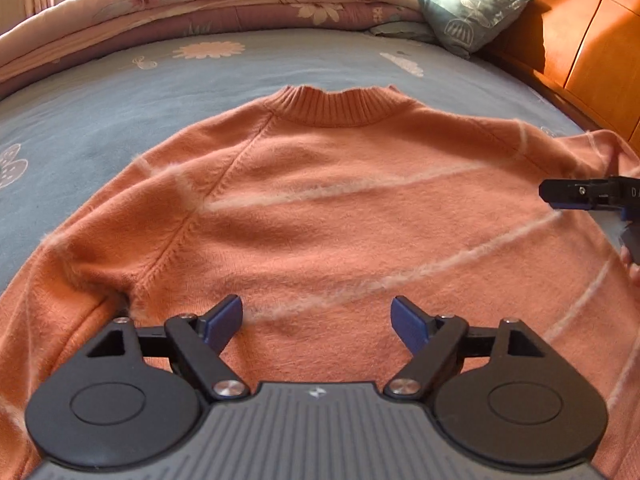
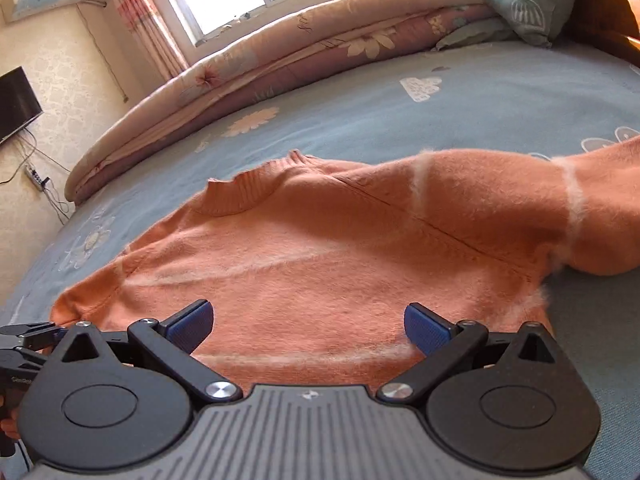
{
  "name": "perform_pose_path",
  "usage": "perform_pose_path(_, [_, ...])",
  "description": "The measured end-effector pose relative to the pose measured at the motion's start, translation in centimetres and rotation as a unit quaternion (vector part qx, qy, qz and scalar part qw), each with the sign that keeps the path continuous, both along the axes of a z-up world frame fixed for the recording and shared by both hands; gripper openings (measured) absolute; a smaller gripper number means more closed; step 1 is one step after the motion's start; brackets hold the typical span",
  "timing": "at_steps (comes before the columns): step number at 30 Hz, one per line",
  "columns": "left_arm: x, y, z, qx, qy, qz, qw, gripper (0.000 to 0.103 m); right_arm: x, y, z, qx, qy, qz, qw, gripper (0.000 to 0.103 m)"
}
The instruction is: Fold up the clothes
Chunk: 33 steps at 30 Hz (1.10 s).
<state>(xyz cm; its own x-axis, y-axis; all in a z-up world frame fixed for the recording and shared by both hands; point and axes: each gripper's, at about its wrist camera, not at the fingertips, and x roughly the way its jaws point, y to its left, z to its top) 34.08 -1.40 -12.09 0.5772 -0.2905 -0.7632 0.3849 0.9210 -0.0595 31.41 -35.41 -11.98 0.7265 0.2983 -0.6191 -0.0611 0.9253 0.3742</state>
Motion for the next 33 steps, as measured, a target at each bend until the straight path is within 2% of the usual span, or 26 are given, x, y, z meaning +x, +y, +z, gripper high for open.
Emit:
perform_pose_path(3, [0.0, 1.4, -0.3, 0.031, -0.019, 0.021, 0.9991, 0.085, -0.8, -1.2, -0.6, -0.045, -0.009, 0.009, 0.999, 0.103])
perform_pose_path(5, [0.0, 2.7, -0.1, 0.015, -0.013, 0.041, 0.9989, 0.085, -1.2, -2.3, -0.5, -0.086, 0.006, -0.019, 0.996, 0.103])
perform_pose_path(8, [-1.2, 2.2, 1.0, 0.022, -0.009, 0.045, 0.9987, 0.085, -2.7, -3.8, 0.1, -0.05, 0.012, -0.027, 0.998, 0.101])
perform_pose_path(11, [-3.7, 0.4, 2.1, 0.018, -0.002, 0.014, 0.9997, 0.085, -4.5, -3.3, 1.6, -0.035, 0.021, -0.03, 0.999, 0.102])
perform_pose_path(14, [-7.1, -1.6, 2.6, 0.016, 0.015, -0.033, 0.9992, 0.085, -7.2, -1.9, 1.8, 0.006, 0.035, -0.002, 0.999, 0.103])
perform_pose_path(16, [-9.5, -3.0, 2.3, 0.04, 0.018, -0.064, 0.997, 0.085, -9.0, -0.9, 1.4, 0.016, 0.047, 0.013, 0.999, 0.103])
perform_pose_path(19, [-13.1, -4.1, 1.5, 0.089, 0.007, -0.083, 0.9926, 0.085, -12.0, 0.8, 0.5, -0.019, 0.063, 0.026, 0.997, 0.103])
perform_pose_path(21, [-15.0, -4.0, 1.1, 0.097, 0.009, -0.076, 0.9923, 0.085, -14.0, 1.7, 0.0, -0.041, 0.068, 0.026, 0.996, 0.103])
perform_pose_path(23, [-16.7, -3.2, 1.0, 0.084, 0.018, -0.055, 0.9948, 0.086, -16.1, 2.4, -0.2, -0.064, 0.061, 0.025, 0.996, 0.103])
perform_pose_path(26, [-19.1, -1.7, 0.6, 0.062, 0.03, -0.021, 0.9974, 0.091, -18.9, 3.3, -0.3, -0.102, 0.056, 0.016, 0.993, 0.103])
perform_pose_path(33, [-23.7, -0.5, 0.7, 0.049, 0.028, 0.028, 0.998, 0.092, -23.5, 5.5, -1.5, -0.169, 0.052, -0.006, 0.984, 0.103])
